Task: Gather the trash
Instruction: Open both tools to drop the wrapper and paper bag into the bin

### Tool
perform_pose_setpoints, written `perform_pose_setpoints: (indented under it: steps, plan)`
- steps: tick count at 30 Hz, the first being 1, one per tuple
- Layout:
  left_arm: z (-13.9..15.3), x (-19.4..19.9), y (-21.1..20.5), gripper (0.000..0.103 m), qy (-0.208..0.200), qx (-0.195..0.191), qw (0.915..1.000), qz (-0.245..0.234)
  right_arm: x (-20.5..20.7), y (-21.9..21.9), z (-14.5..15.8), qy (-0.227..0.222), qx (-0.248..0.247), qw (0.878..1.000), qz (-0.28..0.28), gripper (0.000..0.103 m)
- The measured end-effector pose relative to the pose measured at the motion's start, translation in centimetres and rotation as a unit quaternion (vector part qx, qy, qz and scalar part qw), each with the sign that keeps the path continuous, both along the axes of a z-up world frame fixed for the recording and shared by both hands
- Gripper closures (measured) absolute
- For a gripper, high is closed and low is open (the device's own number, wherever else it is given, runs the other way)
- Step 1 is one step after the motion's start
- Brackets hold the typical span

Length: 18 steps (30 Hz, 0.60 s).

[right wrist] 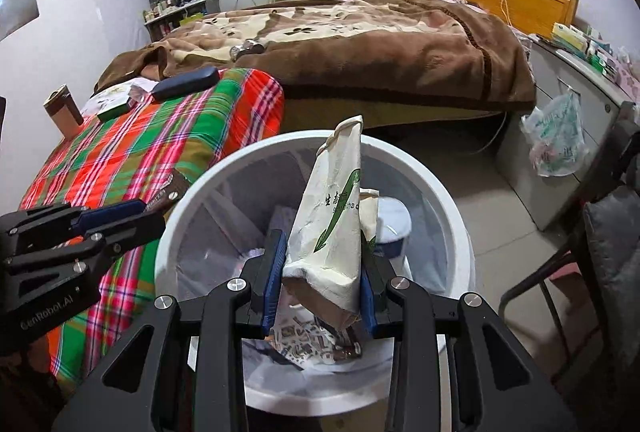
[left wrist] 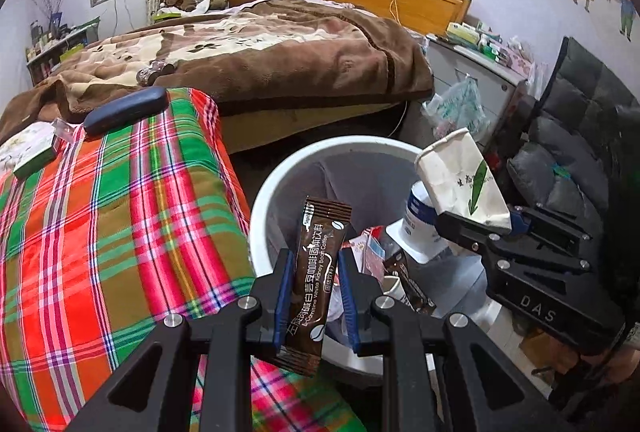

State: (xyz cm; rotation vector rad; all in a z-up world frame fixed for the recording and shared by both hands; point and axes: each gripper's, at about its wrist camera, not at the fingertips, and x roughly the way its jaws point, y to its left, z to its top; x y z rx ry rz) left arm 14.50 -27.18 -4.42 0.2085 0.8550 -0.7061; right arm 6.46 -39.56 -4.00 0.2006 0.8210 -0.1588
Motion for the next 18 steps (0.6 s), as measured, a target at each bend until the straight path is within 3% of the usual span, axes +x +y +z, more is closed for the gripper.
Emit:
perform_pose_setpoints:
  steps: [8, 10, 12, 18]
  plan:
    - [-0.3, -0.3, -0.4, 0.080, 0.004, 0.005, 1.0000, 0.002, -0.4, 0.0, -0.3, 0.012, -0.023, 1.000, -0.005, 0.068]
    - [-0.4, -0.1, -0.4, 0.079, 0.008, 0.006, 0.9999, 0.005, -0.4, -0.2, -0.4, 0.015, -0.028, 0.999, -0.011, 0.064]
    - [-0.5, -0.1, -0.3, 0.079, 0.007, 0.009, 0.9999, 0.009, -0.5, -0.4, -0.4, 0.015, -0.025, 0.999, -0.013, 0.048]
    - [-0.7, -0.2, 0.0, 0.078, 0.010, 0.009, 0.9998, 0.012, -1.0, -0.4, -0.3, 0.011, -0.025, 0.999, -0.021, 0.045]
